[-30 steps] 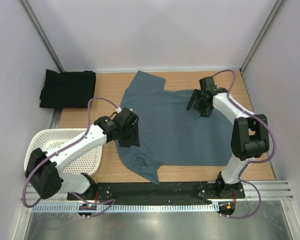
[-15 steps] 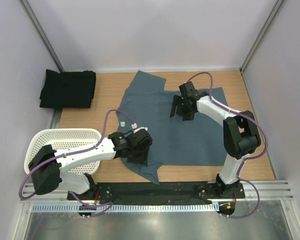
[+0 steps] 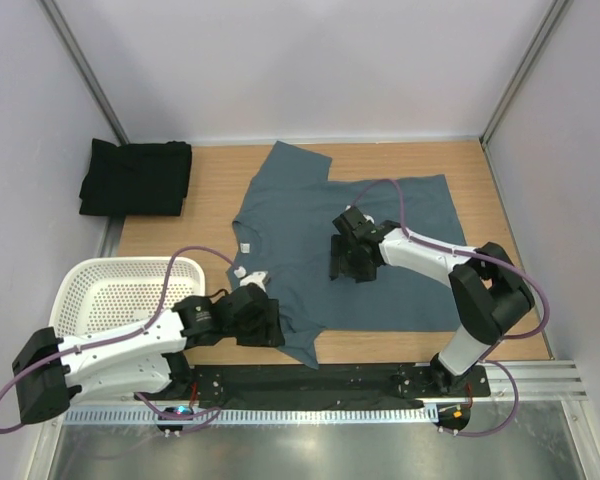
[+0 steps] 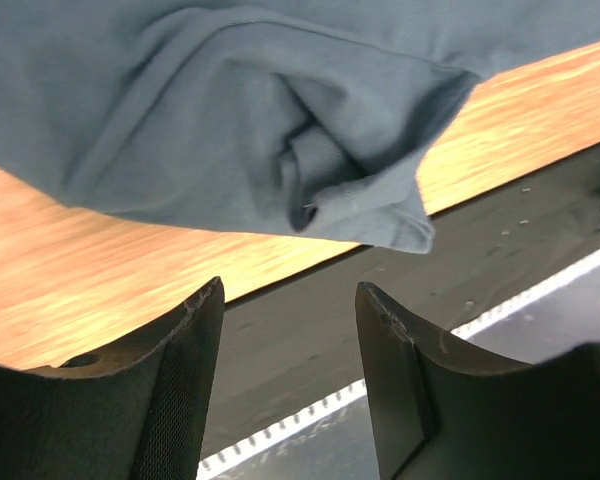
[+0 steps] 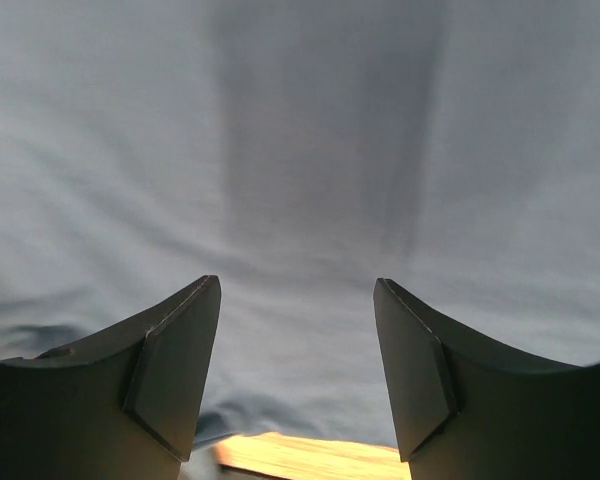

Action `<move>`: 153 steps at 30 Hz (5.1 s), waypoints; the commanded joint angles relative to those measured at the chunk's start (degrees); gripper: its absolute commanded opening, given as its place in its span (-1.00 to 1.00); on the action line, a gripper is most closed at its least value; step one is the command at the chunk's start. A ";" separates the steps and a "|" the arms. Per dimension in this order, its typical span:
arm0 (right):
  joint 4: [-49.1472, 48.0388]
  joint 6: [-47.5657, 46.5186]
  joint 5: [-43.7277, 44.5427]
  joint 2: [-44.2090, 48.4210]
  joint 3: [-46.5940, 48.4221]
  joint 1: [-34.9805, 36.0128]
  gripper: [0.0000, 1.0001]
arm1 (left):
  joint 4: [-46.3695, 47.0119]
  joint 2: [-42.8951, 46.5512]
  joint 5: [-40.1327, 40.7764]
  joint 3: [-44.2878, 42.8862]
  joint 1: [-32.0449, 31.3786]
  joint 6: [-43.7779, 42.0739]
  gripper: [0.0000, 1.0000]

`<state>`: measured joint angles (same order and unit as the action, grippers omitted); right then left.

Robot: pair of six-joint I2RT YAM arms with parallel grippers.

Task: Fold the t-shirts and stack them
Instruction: Flatten the tshirt out

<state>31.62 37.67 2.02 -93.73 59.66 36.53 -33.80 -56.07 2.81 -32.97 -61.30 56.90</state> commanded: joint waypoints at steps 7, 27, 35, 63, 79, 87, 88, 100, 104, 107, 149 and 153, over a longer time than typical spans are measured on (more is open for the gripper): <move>-1.82 3.11 6.68 -1.98 -1.47 -0.24 0.26 | -5.66 -1.58 12.12 -1.75 -1.72 16.91 -0.05; -1.56 1.79 7.47 -0.92 -2.35 -0.24 0.17 | 6.73 -14.76 13.89 -0.52 -3.30 22.46 -0.61; -1.38 1.53 8.52 -1.36 -3.06 -0.24 0.17 | 2.87 -16.70 14.68 0.98 -3.22 24.57 -0.63; 0.90 0.30 10.28 -2.86 -1.83 -0.32 0.17 | -26.31 -7.47 12.74 -5.95 -0.31 25.37 -0.65; 7.93 -0.67 6.16 10.67 3.10 -0.32 0.18 | -5.93 -19.76 12.66 -16.69 -0.31 6.39 -0.62; 5.92 1.70 -3.32 17.18 -2.78 -0.23 0.18 | -2.68 -26.19 10.73 -15.29 -0.49 7.86 -0.64; 5.57 1.79 -3.60 17.79 -4.27 -0.24 0.19 | -2.59 -25.67 9.86 -14.67 -0.58 8.48 -0.64; 3.45 0.74 -3.35 16.22 -8.15 -0.15 0.20 | 3.74 -18.81 9.50 -3.86 -4.71 18.24 -0.61; 1.70 0.82 -2.29 13.32 -9.12 -0.23 0.20 | 6.20 -21.79 9.50 -4.73 -5.50 17.45 -0.61; 0.38 1.26 -2.29 10.77 -9.38 -0.15 0.19 | 6.03 -25.83 9.76 -8.42 -6.20 15.08 -0.63; 0.29 2.85 8.70 7.42 -17.29 -0.24 0.20 | -22.45 -21.10 8.88 0.27 -5.94 27.91 -0.67; 0.55 3.02 8.88 8.13 -18.08 -0.24 0.20 | -20.87 -18.11 8.62 3.17 -3.04 28.61 -0.68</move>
<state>29.15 40.60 7.62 -84.99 44.60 36.34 -45.65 -73.63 7.03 -35.20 -66.15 85.14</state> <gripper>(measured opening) 0.598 0.164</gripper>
